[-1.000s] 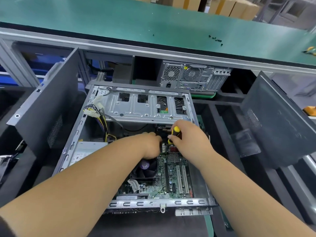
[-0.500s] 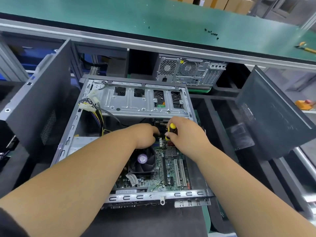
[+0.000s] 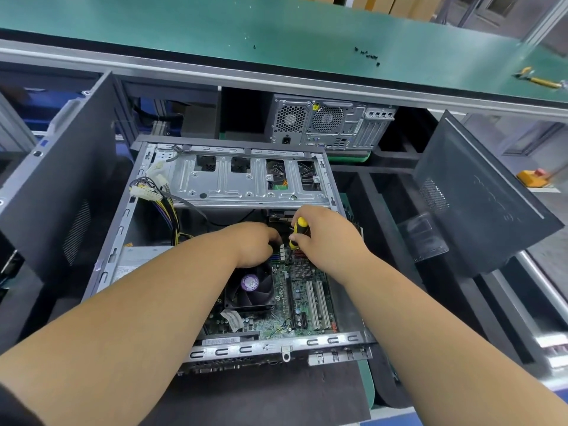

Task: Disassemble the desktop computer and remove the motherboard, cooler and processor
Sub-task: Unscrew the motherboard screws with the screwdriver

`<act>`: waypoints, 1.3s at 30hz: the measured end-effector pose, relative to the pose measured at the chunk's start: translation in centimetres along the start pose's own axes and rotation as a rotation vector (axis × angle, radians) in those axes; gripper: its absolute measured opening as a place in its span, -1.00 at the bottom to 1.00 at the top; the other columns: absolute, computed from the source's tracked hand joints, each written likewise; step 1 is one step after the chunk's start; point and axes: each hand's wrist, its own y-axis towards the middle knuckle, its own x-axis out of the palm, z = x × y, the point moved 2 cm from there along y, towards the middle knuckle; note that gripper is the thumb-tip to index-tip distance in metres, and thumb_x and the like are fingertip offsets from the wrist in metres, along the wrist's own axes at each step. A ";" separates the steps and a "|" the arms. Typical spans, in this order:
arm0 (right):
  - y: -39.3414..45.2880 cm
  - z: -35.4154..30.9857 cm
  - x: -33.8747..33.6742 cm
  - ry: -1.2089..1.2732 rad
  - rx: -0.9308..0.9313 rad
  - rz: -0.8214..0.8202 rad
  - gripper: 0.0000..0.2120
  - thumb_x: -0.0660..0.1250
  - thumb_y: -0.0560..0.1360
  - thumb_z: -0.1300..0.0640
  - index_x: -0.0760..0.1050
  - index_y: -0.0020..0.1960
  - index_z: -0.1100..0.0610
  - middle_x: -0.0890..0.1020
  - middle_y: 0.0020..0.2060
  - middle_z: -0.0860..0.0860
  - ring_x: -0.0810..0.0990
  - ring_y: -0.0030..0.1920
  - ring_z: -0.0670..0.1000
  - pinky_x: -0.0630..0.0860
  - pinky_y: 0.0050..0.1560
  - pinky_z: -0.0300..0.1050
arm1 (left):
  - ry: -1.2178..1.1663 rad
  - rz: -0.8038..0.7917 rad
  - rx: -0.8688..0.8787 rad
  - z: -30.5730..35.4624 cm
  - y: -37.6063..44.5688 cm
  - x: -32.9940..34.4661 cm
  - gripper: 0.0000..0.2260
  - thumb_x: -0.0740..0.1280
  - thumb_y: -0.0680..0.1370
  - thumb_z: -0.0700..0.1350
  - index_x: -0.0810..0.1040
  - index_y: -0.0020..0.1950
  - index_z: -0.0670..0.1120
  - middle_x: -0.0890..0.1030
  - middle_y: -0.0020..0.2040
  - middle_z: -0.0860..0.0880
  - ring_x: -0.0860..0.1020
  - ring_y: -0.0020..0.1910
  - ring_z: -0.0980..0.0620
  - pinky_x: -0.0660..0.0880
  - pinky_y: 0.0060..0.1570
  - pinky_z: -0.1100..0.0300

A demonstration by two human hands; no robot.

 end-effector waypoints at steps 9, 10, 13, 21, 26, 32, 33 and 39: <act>0.2 -0.6 0.3 -0.170 -0.068 -0.012 -0.80 0.22 0.57 -0.05 0.34 -0.07 0.08 0.46 -0.17 0.00 0.51 -0.09 0.12 0.36 -0.21 -0.07 | 0.018 -0.003 0.005 0.0 0.1 0.0 -0.59 0.16 0.57 -0.16 0.44 0.41 0.08 0.49 0.35 -0.06 0.47 0.26 -0.09 0.43 0.21 0.07; 0.3 -0.7 0.3 -0.228 -0.095 0.017 -0.75 0.17 0.57 -0.12 0.33 -0.10 0.06 0.41 -0.24 -0.03 0.49 -0.11 0.12 0.32 -0.18 -0.06 | 0.019 -0.002 0.004 0.0 0.1 0.0 -0.61 0.16 0.57 -0.16 0.45 0.39 0.07 0.50 0.32 -0.07 0.49 0.23 -0.10 0.45 0.19 0.06; 0.9 -0.7 0.1 -0.428 -0.082 0.059 -0.55 -0.01 0.56 -0.33 0.28 -0.21 0.03 0.26 -0.44 -0.08 0.29 -0.18 0.07 0.27 -0.03 0.00 | 0.016 -0.001 0.008 0.0 0.1 0.0 -0.63 0.16 0.57 -0.17 0.48 0.35 0.05 0.52 0.31 -0.07 0.50 0.21 -0.09 0.45 0.18 0.06; 1.2 0.3 0.6 -0.291 -0.080 0.072 -0.87 0.15 0.57 0.00 0.45 0.00 -0.01 0.32 -0.34 -0.13 0.40 -0.13 0.05 0.16 0.01 0.00 | 0.029 0.005 0.019 0.0 0.1 0.0 -0.58 0.17 0.58 -0.17 0.43 0.42 0.09 0.46 0.38 -0.06 0.46 0.29 -0.09 0.41 0.24 0.08; 1.0 0.2 0.7 -0.342 -0.083 0.088 -0.66 0.06 0.59 -0.22 0.44 -0.08 0.00 0.46 -0.34 -0.10 0.43 -0.11 0.04 0.16 0.05 0.02 | 0.028 -0.008 0.020 0.1 0.1 0.0 -0.59 0.16 0.58 -0.17 0.43 0.42 0.07 0.48 0.34 -0.07 0.48 0.24 -0.09 0.44 0.20 0.05; 0.9 -0.2 0.6 -0.325 -0.115 0.094 -0.79 0.16 0.60 -0.11 0.46 0.02 0.00 0.45 -0.28 -0.11 0.45 -0.08 0.05 0.19 0.09 0.00 | 0.046 0.004 0.020 -0.1 0.3 0.1 -0.60 0.17 0.58 -0.15 0.43 0.41 0.07 0.47 0.34 -0.08 0.47 0.25 -0.10 0.43 0.19 0.06; 0.8 -0.1 0.6 -0.296 -0.119 0.099 -0.83 0.18 0.57 -0.07 0.45 0.03 0.00 0.45 -0.25 -0.11 0.44 -0.07 0.05 0.19 0.09 0.00 | 0.048 0.006 0.021 -0.1 0.3 0.1 -0.60 0.17 0.58 -0.14 0.43 0.41 0.07 0.47 0.33 -0.09 0.47 0.24 -0.10 0.43 0.18 0.07; 0.7 -0.3 0.4 -0.370 -0.107 0.087 -0.71 0.10 0.55 -0.18 0.41 -0.02 0.04 0.52 -0.27 -0.07 0.45 -0.14 0.07 0.25 0.09 0.04 | 0.054 0.014 0.031 -0.1 0.3 0.1 -0.62 0.17 0.58 -0.14 0.43 0.39 0.05 0.47 0.30 -0.11 0.47 0.23 -0.12 0.43 0.15 0.07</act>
